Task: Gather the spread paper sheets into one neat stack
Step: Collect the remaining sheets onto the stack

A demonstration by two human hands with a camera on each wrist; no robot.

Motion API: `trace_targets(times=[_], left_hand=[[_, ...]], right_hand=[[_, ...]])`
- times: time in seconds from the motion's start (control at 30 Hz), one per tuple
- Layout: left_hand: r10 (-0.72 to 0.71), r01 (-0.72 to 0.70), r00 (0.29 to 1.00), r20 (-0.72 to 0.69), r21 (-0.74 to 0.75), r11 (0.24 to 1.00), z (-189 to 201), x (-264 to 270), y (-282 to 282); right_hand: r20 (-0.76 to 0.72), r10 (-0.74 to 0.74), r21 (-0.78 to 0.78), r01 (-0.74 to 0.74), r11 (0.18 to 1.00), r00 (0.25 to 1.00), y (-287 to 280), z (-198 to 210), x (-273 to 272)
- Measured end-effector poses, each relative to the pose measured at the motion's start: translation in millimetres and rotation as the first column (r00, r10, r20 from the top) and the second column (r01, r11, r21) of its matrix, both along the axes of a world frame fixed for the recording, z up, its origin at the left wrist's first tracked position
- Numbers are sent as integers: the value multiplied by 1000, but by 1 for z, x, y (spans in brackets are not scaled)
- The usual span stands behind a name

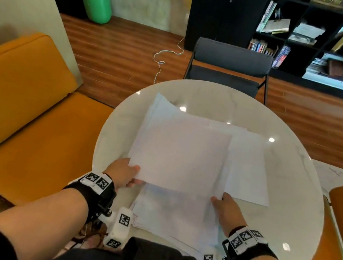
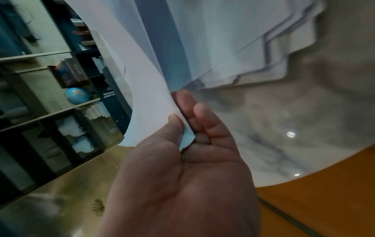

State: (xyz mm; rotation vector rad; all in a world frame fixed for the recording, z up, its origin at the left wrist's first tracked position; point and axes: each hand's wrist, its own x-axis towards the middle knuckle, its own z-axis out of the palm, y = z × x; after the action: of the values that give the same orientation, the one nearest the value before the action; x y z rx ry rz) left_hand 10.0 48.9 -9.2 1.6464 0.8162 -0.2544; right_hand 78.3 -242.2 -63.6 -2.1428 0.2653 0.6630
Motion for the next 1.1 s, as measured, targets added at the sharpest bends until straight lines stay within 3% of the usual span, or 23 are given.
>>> trace_targets(times=[0.07,0.17,0.23,0.3,0.37,0.43,0.5,0.57,0.67,0.83,1.0,1.1], left_hand=[[-74,74,995,-71,2,997,-11,-11,-12],[-156,152,974,-161,-37,988,-19,-22,-24],[-193,193,959,-205,-24,981,-21,-27,-29],[-262,282,931,-254,46,958,-18,-28,-30],[-327,371,886,-328,81,925,-13,-28,-28],[-365,447,822,-437,98,889,-10,-26,-25],[-374,556,762,-529,237,797,-11,-20,-17],[-309,539,804,-507,405,738,-12,-13,-13],[-290,457,873,-393,450,767,-16,-3,-19],[-414,602,789,-453,439,667,-32,1,-42],[-427,575,809,-405,394,717,-35,-2,-45],[-315,387,916,-248,341,857,-26,2,-43]], right_hand=[[-29,-18,17,18,1000,999,-3,0,0],[-102,-182,149,195,969,978,-3,-1,2],[-221,-331,224,378,898,917,-1,-4,4],[-280,-404,219,467,856,871,-2,-10,8],[-289,-361,240,432,869,886,-4,-19,11],[-244,-237,234,294,927,940,-4,-9,7],[-181,-161,207,198,958,970,-6,-5,7],[-169,-140,225,176,958,976,-7,-8,9],[-180,-129,244,171,955,975,-7,-17,11],[-206,-152,341,216,915,967,-2,-11,12],[-195,-85,357,152,922,977,-10,-12,13],[-190,-92,413,165,896,977,-14,-4,9]])
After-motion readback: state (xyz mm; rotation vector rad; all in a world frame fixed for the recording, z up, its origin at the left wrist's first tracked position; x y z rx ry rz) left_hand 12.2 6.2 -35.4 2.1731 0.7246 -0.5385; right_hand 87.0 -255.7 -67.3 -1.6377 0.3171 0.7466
